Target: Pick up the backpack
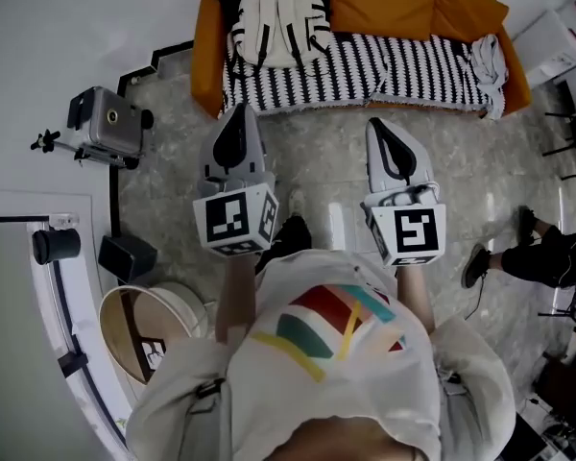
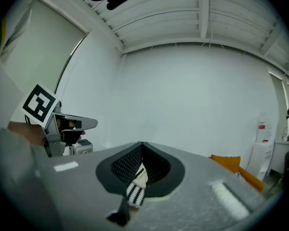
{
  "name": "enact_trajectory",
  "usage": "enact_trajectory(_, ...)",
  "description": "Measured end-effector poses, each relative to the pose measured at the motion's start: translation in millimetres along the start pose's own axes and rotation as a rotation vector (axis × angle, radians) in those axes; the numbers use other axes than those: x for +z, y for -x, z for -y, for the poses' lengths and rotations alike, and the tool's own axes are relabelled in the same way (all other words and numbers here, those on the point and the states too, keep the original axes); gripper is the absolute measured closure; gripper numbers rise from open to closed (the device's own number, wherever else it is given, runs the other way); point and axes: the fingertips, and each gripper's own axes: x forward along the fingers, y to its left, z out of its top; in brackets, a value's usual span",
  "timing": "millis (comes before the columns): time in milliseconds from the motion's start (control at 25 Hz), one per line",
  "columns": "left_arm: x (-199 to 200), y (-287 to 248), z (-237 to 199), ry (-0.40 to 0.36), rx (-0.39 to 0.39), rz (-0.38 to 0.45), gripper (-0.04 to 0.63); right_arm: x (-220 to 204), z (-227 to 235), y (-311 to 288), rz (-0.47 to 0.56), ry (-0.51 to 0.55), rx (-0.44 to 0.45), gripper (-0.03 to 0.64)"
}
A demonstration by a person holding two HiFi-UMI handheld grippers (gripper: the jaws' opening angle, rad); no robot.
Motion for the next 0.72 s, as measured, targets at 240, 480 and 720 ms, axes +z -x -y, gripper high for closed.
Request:
enact_trajectory(240, 13, -62, -54, 0.010, -0.006, 0.019, 0.581, 24, -7, -85, 0.020, 0.017, 0.024, 0.612)
enact_trajectory(480, 11, -106, -93, 0.015, 0.003, 0.012, 0.581, 24, -7, -140, 0.011, 0.007, 0.018, 0.612)
enact_trajectory(720, 6, -150, -100, 0.024, -0.004, -0.005, 0.581, 25, 10, -176, 0.015, -0.032, -0.005, 0.612)
